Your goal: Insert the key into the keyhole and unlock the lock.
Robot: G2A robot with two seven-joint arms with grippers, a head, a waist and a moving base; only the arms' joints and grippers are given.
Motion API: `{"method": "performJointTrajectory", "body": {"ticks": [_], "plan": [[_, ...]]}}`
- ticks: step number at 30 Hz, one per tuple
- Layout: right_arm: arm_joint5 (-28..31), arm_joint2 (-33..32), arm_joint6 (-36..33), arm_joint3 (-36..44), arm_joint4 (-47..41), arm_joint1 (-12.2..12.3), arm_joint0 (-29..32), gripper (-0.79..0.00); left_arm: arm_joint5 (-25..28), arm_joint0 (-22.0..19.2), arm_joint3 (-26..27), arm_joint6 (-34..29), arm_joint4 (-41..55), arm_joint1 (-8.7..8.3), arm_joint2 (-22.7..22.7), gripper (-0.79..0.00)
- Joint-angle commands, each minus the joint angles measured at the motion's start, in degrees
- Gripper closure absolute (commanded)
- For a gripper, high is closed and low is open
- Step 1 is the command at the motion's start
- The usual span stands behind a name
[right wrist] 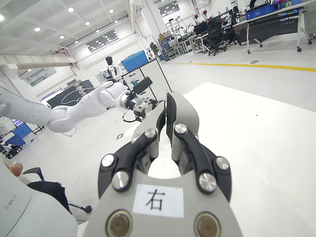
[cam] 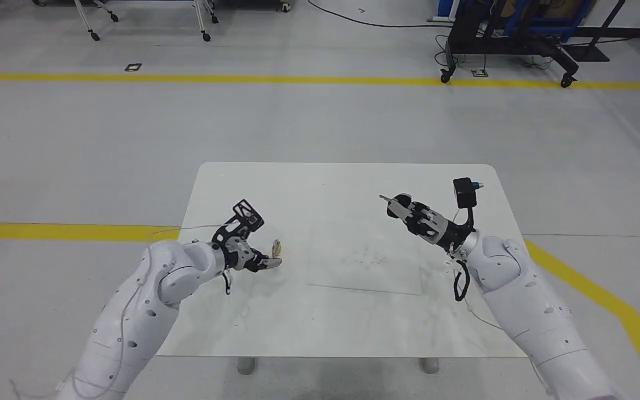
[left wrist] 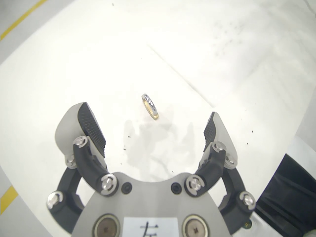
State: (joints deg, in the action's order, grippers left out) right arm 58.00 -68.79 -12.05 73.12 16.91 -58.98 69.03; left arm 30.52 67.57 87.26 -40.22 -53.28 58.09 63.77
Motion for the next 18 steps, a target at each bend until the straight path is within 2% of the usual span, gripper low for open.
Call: {"method": "performJointTrajectory", "body": {"ticks": [1, 11, 14, 18], "plan": [[0.0, 0.0, 0.1, 0.0, 0.0, 0.0, 0.0, 0.000, -0.5, -0.9, -1.0, 0.1, 0.5, 0.36, -1.3, -0.785], [0.0, 0.0, 0.1, 0.0, 0.0, 0.0, 0.0, 0.000, -1.2, -5.9, -6.9, -0.9, 1.8, 1.89, -5.8, -0.785], [0.0, 0.0, 0.1, 0.0, 0.0, 0.0, 0.0, 0.000, -1.9, -7.6, -9.0, -0.5, 2.1, 2.42, -6.9, -0.714], [0.0, 0.0, 0.1, 0.0, 0.0, 0.0, 0.0, 0.000, -2.3, -9.3, -11.7, -0.5, 2.3, 3.11, -8.6, -0.671]]}}
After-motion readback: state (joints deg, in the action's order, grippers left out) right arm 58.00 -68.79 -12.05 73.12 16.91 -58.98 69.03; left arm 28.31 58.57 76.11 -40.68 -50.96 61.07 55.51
